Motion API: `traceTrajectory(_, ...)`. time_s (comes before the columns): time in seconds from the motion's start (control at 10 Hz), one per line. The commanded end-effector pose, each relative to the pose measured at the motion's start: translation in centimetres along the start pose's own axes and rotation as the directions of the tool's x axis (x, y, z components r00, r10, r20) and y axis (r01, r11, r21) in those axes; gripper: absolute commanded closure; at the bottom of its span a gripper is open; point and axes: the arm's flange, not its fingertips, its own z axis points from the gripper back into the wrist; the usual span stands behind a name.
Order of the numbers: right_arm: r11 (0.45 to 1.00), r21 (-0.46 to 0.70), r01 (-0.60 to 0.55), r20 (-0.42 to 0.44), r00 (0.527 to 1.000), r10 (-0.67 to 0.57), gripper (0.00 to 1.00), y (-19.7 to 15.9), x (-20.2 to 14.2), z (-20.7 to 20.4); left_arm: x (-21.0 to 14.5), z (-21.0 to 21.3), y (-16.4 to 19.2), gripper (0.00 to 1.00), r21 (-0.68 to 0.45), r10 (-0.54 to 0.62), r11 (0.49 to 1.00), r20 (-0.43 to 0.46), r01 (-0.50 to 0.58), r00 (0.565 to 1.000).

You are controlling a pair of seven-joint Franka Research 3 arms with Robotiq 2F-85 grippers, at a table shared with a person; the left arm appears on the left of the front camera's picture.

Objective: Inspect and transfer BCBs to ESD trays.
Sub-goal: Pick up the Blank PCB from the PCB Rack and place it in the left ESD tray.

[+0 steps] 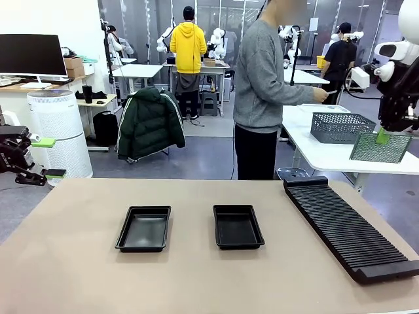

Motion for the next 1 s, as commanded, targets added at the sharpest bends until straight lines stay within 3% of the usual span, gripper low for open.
traceTrajectory(0.0, 0.994, 0.048, 0.102, 0.023, 0.994, -0.104, 0.98, 1.0, 2.5, 0.0, 0.0, 0.0, -0.1, 0.00, -0.002, 0.000, 1.000, 0.000, 0.000, 1.000)
traceTrajectory(0.5, 0.925, 0.147, 0.351, 0.073, 0.929, -0.364, 0.98, 4.3, 11.6, -1.0, 0.0, 0.0, -0.1, 0.00, -0.002, 0.000, 1.000, 0.000, 0.000, 1.000)
traceTrajectory(0.8, 0.846, 0.228, 0.482, 0.092, 0.854, -0.511, 0.98, 6.5, 17.5, -2.0, 0.0, 0.0, -0.1, 0.00, -0.002, 0.000, 1.000, 0.000, 0.000, 1.000)
traceTrajectory(0.9, 0.797, 0.258, 0.546, 0.075, 0.811, -0.580, 0.98, 7.1, 19.6, -2.7, 0.0, 0.0, -0.1, 0.00, -0.002, 0.000, 1.000, 0.000, 0.000, 1.000)
